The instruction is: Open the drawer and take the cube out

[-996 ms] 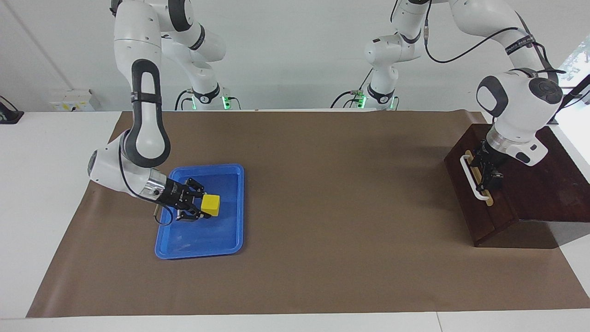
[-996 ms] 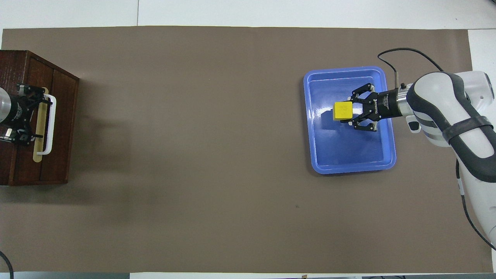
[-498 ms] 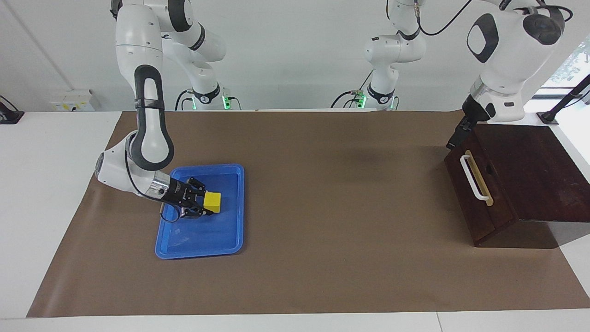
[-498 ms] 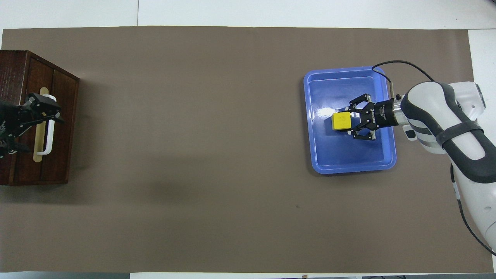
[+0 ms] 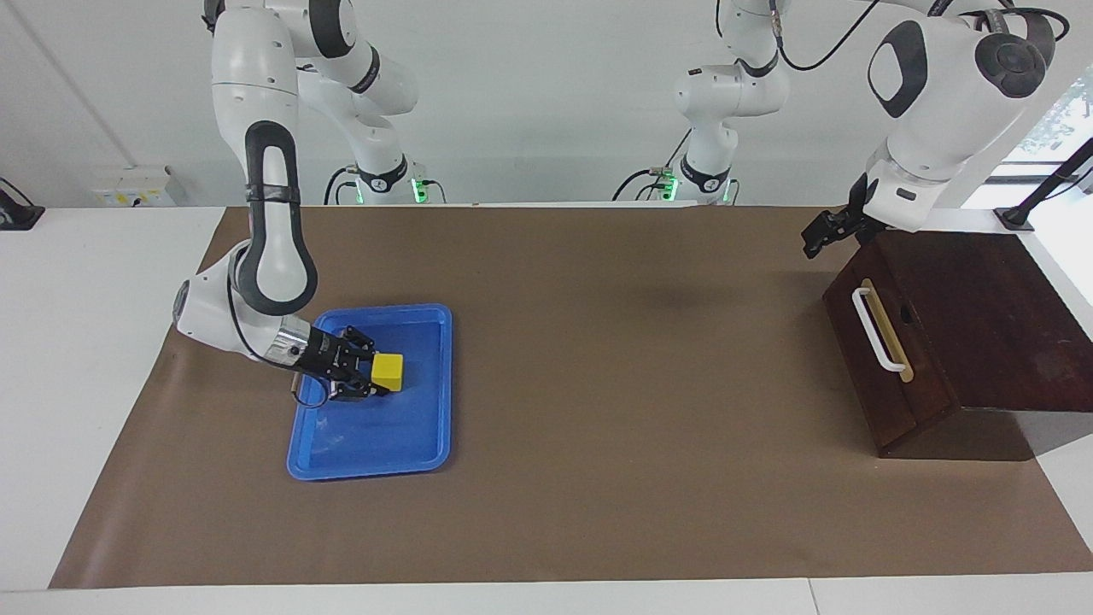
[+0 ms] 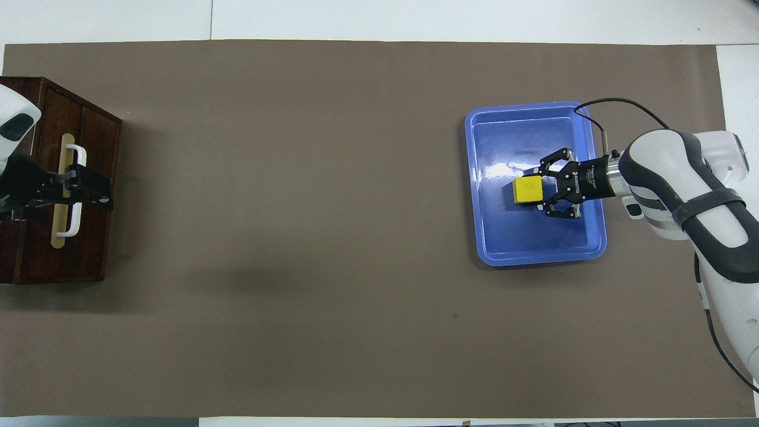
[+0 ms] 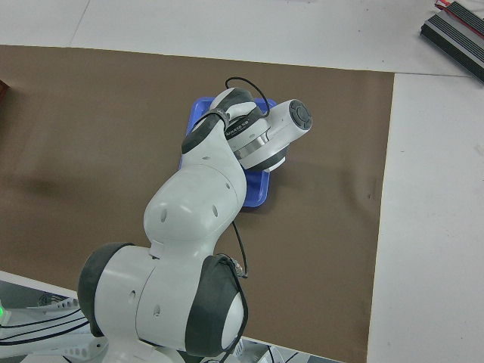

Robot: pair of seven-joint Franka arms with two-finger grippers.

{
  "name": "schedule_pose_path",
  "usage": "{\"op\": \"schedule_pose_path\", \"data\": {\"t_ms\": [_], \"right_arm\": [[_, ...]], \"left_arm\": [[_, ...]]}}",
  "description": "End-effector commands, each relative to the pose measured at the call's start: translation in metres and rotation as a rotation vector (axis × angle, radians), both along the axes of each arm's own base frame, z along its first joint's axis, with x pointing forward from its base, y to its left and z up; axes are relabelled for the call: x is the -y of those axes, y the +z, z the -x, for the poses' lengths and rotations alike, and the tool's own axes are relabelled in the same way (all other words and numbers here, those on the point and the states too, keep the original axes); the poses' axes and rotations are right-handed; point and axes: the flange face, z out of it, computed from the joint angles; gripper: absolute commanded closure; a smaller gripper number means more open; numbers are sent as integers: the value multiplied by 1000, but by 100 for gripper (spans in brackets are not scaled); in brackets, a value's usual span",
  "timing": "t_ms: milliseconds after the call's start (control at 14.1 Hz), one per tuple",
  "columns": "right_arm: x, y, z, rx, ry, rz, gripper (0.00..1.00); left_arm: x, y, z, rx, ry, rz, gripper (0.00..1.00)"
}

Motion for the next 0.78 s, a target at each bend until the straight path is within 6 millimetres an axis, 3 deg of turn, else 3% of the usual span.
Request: {"op": "schedule_pose_path", "data": {"t_ms": [0, 142, 285, 711], "right_arm": [[5, 5, 7, 39, 32, 17, 0], [4, 8, 5, 41, 35, 14, 0], [4, 22, -7, 62, 38, 9, 0], [-1, 57, -26, 137, 134, 96, 0]], "left_arm": [[4, 11, -3, 4, -36, 27, 0], [5, 10, 5, -22, -87, 34, 0], [5, 25, 17, -21, -133, 45, 0], [4, 21, 17, 1, -179, 49, 0]]}}
